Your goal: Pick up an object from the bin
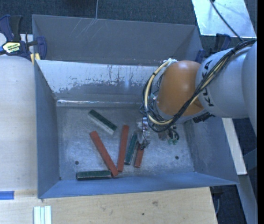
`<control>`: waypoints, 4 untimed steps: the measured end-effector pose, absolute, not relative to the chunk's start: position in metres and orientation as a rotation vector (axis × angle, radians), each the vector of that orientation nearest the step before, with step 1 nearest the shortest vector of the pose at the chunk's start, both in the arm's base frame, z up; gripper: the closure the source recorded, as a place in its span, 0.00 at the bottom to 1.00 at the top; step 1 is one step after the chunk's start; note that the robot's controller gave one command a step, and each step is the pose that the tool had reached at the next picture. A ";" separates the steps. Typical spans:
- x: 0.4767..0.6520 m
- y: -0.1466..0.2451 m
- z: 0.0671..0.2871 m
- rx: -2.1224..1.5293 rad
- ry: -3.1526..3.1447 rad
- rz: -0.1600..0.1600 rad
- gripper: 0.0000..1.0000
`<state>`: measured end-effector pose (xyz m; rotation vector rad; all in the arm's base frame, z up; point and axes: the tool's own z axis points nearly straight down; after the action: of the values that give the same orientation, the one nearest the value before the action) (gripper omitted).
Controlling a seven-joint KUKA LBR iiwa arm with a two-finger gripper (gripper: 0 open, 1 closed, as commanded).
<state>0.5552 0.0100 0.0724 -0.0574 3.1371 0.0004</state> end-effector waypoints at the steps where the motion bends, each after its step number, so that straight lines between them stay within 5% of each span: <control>1: 0.555 0.010 0.071 -0.057 3.137 0.000 0.00; 2: 0.561 0.084 0.090 -0.309 3.120 0.004 0.00; 3: 0.494 0.169 0.118 -0.406 3.115 0.007 0.00; 4: 0.509 0.216 0.106 -0.830 3.025 0.003 0.00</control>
Offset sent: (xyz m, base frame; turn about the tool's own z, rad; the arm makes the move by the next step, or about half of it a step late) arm 0.0000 0.0000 0.0000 0.0000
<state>0.5086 0.2164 0.1063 -0.8302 3.0251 0.0030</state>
